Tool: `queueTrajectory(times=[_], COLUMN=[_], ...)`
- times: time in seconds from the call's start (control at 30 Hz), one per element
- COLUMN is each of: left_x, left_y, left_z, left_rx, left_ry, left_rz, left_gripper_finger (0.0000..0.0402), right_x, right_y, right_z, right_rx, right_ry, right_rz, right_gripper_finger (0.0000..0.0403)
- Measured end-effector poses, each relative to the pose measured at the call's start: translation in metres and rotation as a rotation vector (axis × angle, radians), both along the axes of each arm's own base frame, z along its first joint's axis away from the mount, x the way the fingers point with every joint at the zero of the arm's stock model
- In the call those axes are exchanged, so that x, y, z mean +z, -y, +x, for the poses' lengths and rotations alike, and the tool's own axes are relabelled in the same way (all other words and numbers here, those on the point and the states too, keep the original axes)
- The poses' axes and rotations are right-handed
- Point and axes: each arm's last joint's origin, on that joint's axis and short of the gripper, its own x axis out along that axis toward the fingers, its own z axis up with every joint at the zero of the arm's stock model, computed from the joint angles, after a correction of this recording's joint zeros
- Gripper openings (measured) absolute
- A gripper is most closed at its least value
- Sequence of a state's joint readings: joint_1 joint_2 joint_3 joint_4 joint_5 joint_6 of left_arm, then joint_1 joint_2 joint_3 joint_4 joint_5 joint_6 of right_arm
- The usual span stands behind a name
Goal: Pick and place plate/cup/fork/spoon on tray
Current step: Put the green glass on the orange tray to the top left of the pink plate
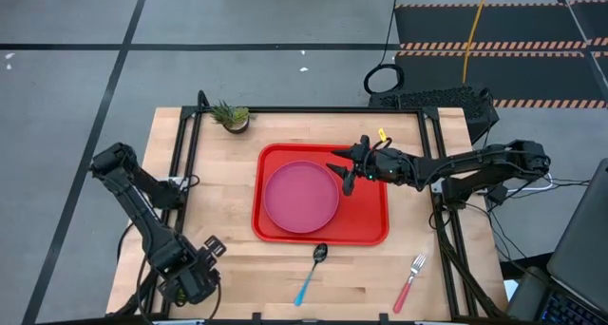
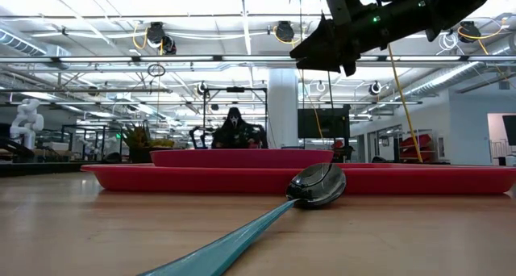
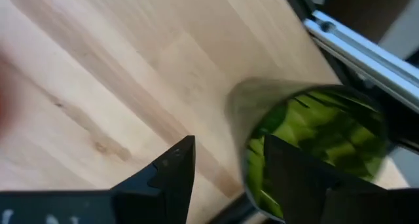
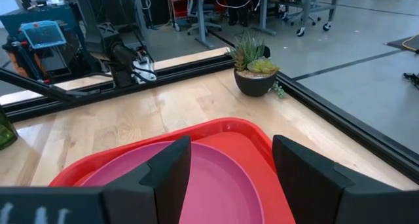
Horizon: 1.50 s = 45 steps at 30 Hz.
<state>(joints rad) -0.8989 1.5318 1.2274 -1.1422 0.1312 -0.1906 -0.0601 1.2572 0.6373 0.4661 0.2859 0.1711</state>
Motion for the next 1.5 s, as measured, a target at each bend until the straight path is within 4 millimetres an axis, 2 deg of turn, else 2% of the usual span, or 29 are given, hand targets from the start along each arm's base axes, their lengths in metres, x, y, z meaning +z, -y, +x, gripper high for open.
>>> queueTrajectory(times=[0.2, 1.03, 1.17, 1.5], left_x=[-0.011, -0.019, -0.019, -0.019], left_y=[-0.002, -0.002, -0.002, -0.002], left_z=[-0.001, -0.005, -0.005, -0.006], left_rx=[0.008, 0.093, 0.102, 0.177], left_ry=[0.006, 0.030, 0.029, 0.014], left_rz=[0.022, 0.073, 0.073, 0.072], left_gripper_finger=[0.0182, 0.0178, 0.0146, 0.0016], right_x=[0.000, 0.000, 0.001, 0.003], right_y=[0.000, -0.001, -0.001, -0.001], right_z=[0.000, 0.000, 0.000, 0.001], right_rx=[0.001, 0.005, 0.004, 0.003], right_ry=[0.000, 0.001, 0.012, 0.038], right_rz=[0.000, 0.001, 0.000, -0.002], right_gripper_finger=[0.0208, 0.0208, 0.0208, 0.0208])
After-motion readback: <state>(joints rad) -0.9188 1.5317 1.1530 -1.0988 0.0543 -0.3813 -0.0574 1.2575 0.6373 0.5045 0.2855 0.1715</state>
